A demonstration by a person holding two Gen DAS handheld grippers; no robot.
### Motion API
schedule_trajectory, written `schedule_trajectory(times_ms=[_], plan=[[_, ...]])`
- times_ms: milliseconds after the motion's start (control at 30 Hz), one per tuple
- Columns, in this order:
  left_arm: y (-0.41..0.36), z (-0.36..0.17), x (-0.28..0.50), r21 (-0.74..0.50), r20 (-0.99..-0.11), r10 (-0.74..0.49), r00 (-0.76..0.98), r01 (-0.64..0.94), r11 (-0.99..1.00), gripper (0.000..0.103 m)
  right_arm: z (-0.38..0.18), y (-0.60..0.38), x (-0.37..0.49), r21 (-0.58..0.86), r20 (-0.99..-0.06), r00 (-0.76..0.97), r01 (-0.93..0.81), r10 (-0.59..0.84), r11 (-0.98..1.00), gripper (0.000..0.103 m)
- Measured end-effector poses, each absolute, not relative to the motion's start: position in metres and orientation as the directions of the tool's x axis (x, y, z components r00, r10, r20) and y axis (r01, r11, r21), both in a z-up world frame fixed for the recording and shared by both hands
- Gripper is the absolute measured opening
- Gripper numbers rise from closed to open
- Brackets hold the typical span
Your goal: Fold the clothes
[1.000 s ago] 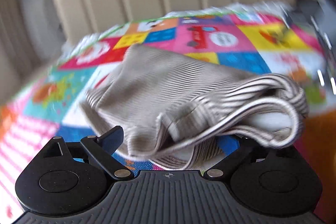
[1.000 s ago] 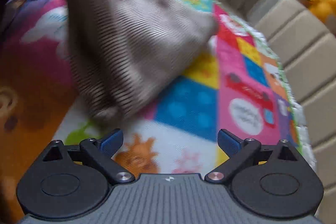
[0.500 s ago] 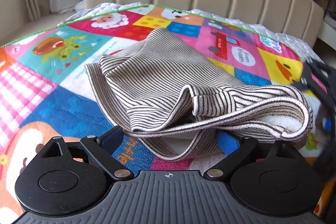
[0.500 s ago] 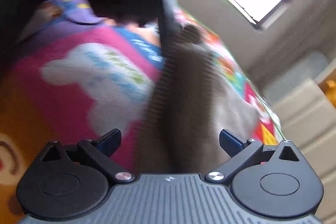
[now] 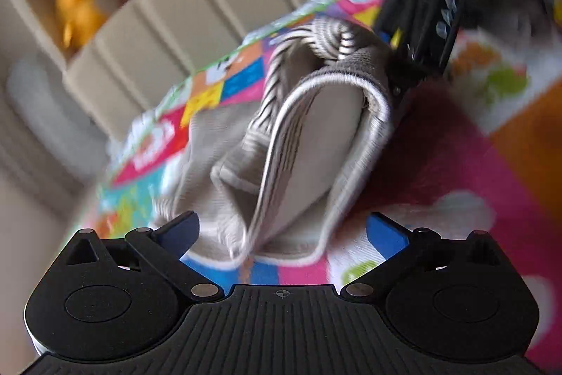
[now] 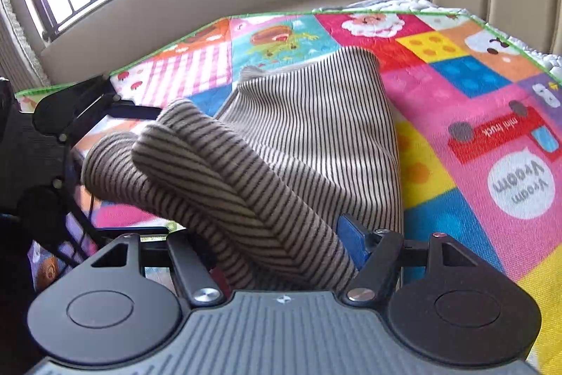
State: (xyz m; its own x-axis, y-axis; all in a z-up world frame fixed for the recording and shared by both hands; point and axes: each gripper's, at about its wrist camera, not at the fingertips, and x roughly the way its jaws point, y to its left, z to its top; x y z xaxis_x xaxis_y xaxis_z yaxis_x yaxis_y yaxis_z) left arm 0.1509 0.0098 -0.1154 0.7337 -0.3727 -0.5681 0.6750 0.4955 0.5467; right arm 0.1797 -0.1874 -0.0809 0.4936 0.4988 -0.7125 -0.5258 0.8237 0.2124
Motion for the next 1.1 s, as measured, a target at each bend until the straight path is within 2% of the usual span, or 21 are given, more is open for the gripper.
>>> schedule_trajectory(times_ms=[100, 200, 233, 267, 333, 433, 600, 733, 833, 900, 967, 1033, 1100], plan=[[-0.011, -0.132, 0.155, 0.644, -0.531, -0.371, 0.762, 0.647, 0.409, 0.103, -0.081, -0.187, 0.176, 0.163, -0.714, 0.494, -0.572, 0.496, 0.804, 0.066], [-0.023, -0.138, 0.165, 0.643, -0.508, -0.407, 0.759, 0.649, 0.408, 0.102, -0.081, -0.187, 0.172, 0.114, -0.716, 0.494, -0.615, 0.493, 0.781, 0.066], [-0.025, -0.139, 0.168, 0.628, -0.507, -0.419, 0.753, 0.656, 0.419, 0.096, -0.078, -0.189, 0.168, 0.083, -0.714, 0.499, -0.636, 0.491, 0.767, 0.067], [-0.025, -0.136, 0.171, 0.586, -0.519, -0.429, 0.739, 0.673, 0.452, 0.086, -0.075, -0.194, 0.162, 0.045, -0.71, 0.507, -0.659, 0.488, 0.751, 0.072], [-0.022, -0.129, 0.177, 0.47, -0.554, -0.445, 0.704, 0.705, 0.531, 0.08, -0.071, -0.211, 0.147, -0.058, -0.696, 0.553, -0.68, 0.458, 0.731, 0.084], [-0.009, -0.12, 0.198, 0.252, -0.598, -0.466, 0.652, 0.705, 0.663, 0.08, -0.077, -0.224, 0.138, -0.172, -0.668, 0.608, -0.688, 0.43, 0.705, 0.085], [0.025, -0.11, 0.235, -0.104, -0.616, -0.519, 0.592, 0.593, 0.799, 0.08, -0.1, -0.225, 0.139, -0.302, -0.617, 0.671, -0.684, 0.411, 0.664, 0.085], [0.044, -0.113, 0.254, -0.262, -0.616, -0.547, 0.567, 0.507, 0.821, 0.08, -0.118, -0.225, 0.14, -0.403, -0.571, 0.717, -0.669, 0.4, 0.625, 0.086], [0.054, -0.115, 0.259, -0.336, -0.611, -0.571, 0.549, 0.473, 0.814, 0.08, -0.131, -0.226, 0.141, -0.475, -0.532, 0.749, -0.65, 0.394, 0.593, 0.086], [0.057, -0.116, 0.261, -0.347, -0.607, -0.578, 0.546, 0.473, 0.81, 0.08, -0.14, -0.226, 0.142, -0.522, -0.506, 0.769, -0.634, 0.392, 0.57, 0.086], [0.056, -0.115, 0.255, -0.287, -0.613, -0.563, 0.554, 0.508, 0.812, 0.081, -0.141, -0.214, 0.149, -0.549, -0.478, 0.772, -0.635, 0.419, 0.543, 0.086], [0.046, -0.113, 0.246, -0.15, -0.618, -0.525, 0.584, 0.569, 0.809, 0.084, -0.14, -0.2, 0.158, -0.573, -0.451, 0.77, -0.638, 0.452, 0.515, 0.084], [0.033, -0.112, 0.23, 0.05, -0.599, -0.481, 0.64, 0.629, 0.776, 0.088, -0.136, -0.193, 0.164, -0.566, -0.474, 0.746, -0.665, 0.469, 0.487, 0.068]])
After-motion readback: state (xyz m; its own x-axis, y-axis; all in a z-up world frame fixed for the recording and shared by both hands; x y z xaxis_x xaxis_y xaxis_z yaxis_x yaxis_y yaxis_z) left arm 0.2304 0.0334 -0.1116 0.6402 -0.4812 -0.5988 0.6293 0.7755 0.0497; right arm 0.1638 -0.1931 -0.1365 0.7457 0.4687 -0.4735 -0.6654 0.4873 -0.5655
